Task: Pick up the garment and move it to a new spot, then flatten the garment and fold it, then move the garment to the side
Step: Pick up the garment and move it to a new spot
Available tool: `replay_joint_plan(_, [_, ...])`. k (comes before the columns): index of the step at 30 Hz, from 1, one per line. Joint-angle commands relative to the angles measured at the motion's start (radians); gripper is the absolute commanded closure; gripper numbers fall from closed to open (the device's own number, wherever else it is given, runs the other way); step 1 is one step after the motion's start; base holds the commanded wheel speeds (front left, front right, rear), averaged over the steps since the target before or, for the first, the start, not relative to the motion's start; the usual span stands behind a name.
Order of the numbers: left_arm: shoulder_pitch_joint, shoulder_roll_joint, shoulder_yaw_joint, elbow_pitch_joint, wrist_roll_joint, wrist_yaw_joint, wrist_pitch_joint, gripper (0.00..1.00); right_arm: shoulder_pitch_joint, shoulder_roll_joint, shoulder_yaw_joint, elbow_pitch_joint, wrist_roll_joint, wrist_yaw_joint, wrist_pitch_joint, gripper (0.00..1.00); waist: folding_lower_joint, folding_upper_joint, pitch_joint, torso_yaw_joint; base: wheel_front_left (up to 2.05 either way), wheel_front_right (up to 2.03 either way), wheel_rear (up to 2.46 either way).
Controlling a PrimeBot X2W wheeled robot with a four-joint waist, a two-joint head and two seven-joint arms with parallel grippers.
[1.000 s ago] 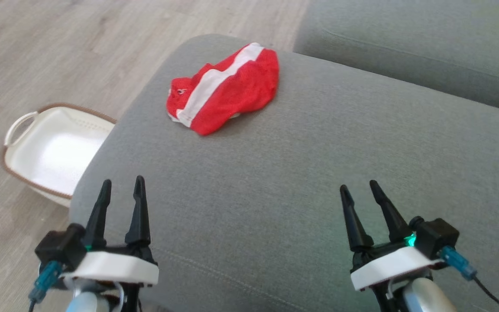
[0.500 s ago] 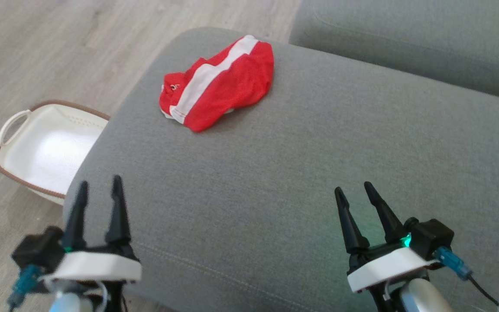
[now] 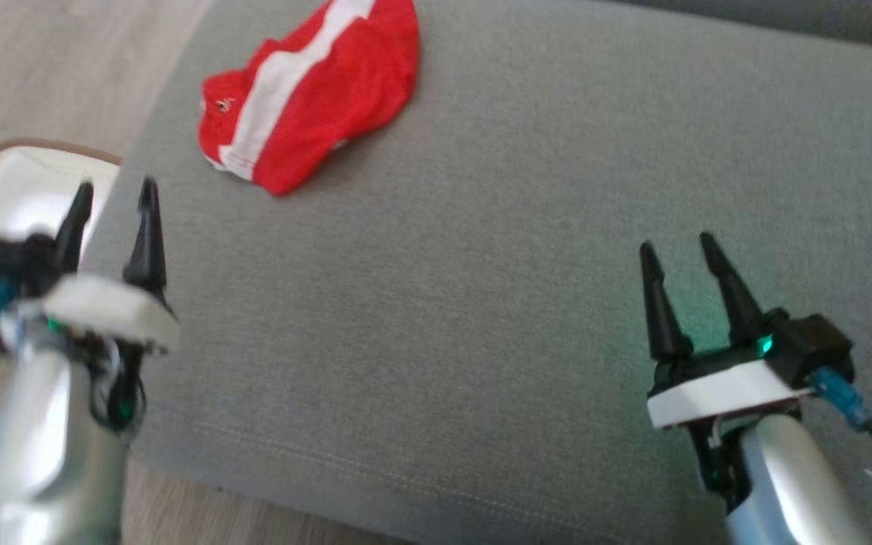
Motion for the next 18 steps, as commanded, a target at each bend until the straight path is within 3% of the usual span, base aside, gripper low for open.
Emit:
replay_joint_plan(1, [-0.099,0.058,0.008,0.012,-0.002,-0.006,0.028,0.0,-0.043,-0.001,0.007,-0.043,-0.018,-0.001,-0.01,0.0,-0.0001,0.0,0.059,-0.041,0.0,0.0,0.0])
replay_joint_plan(5, [-0.258,0.139,-0.096,0.16,-0.038,-0.014,0.123,0.0,-0.077,-0.001,-0.037,-0.076,-0.05,-0.001,-0.002,0.0,-0.0001,0.0,0.119,-0.075,0.0,0.0,0.0])
replay_joint_plan(12, [-0.464,0.273,-0.354,0.318,-0.227,-0.014,0.28,0.0,-0.12,-0.001,-0.063,-0.126,-0.073,-0.001,0.013,0.0,-0.0001,0.0,0.204,-0.139,0.0,0.0,0.0])
replay_joint_plan(18, [-0.57,0.357,-0.478,0.443,-0.311,-0.014,0.364,0.0,-0.132,-0.001,-0.065,-0.15,-0.074,-0.001,0.013,0.0,-0.0001,0.0,0.248,-0.193,0.0,0.0,0.0])
